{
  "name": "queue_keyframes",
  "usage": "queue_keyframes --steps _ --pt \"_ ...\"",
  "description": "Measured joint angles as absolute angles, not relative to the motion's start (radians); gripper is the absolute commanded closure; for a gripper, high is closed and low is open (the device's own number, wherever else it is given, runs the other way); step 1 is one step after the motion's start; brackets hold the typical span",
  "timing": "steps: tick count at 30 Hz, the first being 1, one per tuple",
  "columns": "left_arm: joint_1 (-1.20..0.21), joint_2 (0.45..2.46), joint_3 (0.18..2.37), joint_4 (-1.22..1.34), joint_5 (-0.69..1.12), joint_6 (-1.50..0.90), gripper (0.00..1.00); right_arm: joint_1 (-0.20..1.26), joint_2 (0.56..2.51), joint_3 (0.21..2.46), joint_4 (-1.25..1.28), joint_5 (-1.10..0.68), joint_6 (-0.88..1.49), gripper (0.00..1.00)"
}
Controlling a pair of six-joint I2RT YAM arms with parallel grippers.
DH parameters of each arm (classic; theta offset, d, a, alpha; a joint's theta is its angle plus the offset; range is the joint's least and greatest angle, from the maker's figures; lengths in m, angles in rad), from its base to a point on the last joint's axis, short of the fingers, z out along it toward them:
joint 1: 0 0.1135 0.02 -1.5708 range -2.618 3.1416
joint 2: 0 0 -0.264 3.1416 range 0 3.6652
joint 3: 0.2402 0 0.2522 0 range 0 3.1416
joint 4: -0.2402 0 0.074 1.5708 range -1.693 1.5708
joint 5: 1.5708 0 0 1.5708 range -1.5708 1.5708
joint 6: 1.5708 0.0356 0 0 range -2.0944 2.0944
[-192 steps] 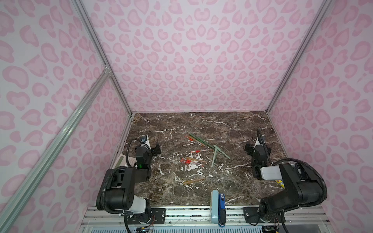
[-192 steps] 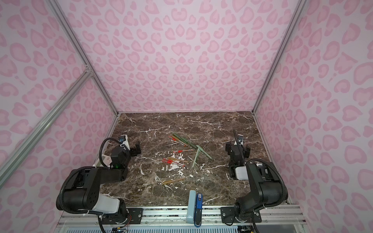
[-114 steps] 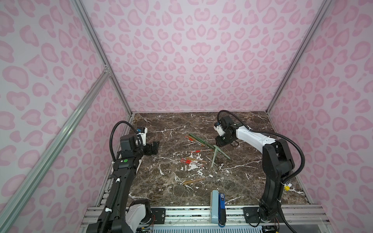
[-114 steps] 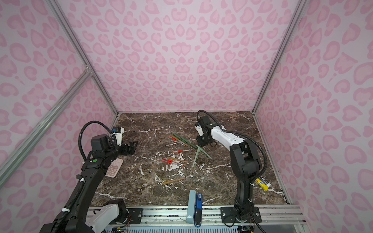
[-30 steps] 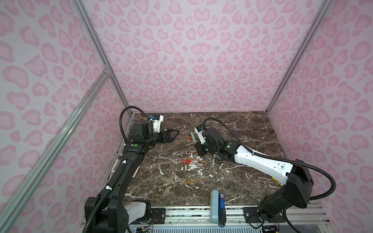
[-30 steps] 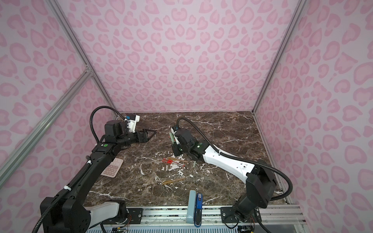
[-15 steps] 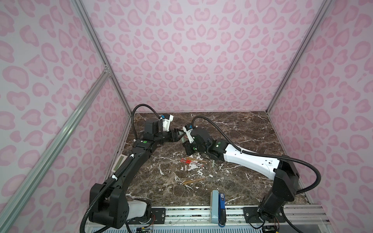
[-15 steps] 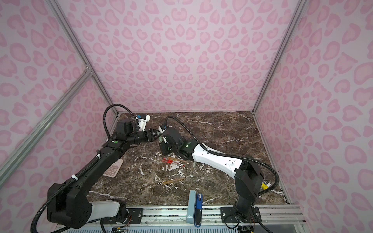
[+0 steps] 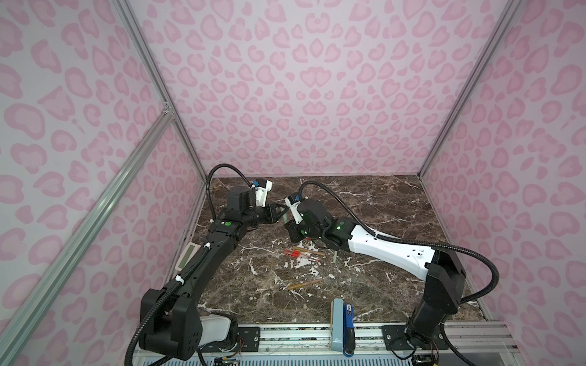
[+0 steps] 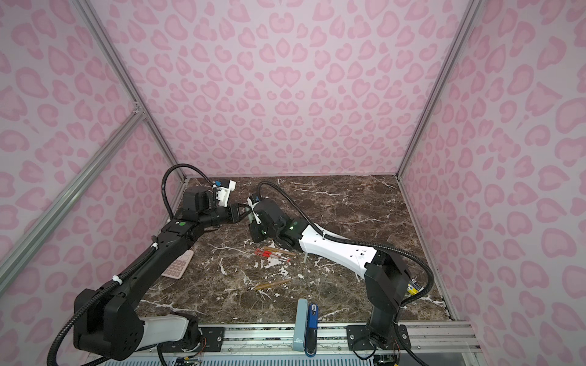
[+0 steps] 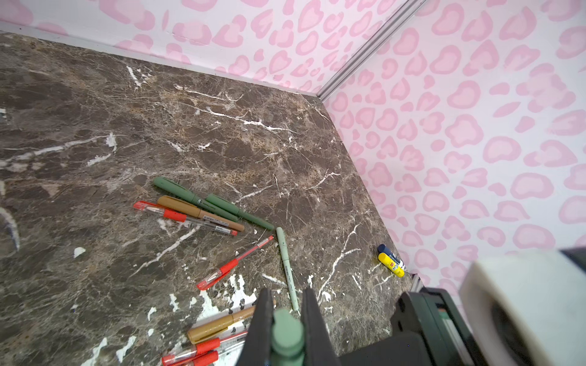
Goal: Remove pen caps from pens
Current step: Open the pen cap on the pen.
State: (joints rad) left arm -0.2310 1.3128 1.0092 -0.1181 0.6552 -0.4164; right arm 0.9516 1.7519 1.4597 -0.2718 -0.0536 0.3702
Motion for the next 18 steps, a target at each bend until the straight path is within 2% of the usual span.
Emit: queue_keyframes --steps 2,6,8,11,18 --pt "-0.231 1.309 1.005 -0.117 0.651 -0.416 0.96 0.952 1.752 1.451 -0.256 -0.054 0.37 0.75" --pt "-0.231 1.308 1.007 -0.12 0.647 -0.413 0.96 0.943 1.768 1.451 -0.255 -0.065 0.363 0.76" --pt "-0.23 1.308 1.008 -0.119 0.647 -0.413 0.96 0.939 1.775 1.449 -0.253 -0.076 0.363 0.82" --pt "-0.23 1.308 1.012 -0.127 0.635 -0.4 0.96 0.937 1.787 1.451 -0.245 -0.096 0.352 1.0" --pt "-0.207 1.308 1.027 -0.173 0.642 -0.39 0.96 0.938 1.776 1.397 -0.176 -0.105 0.334 1.0"
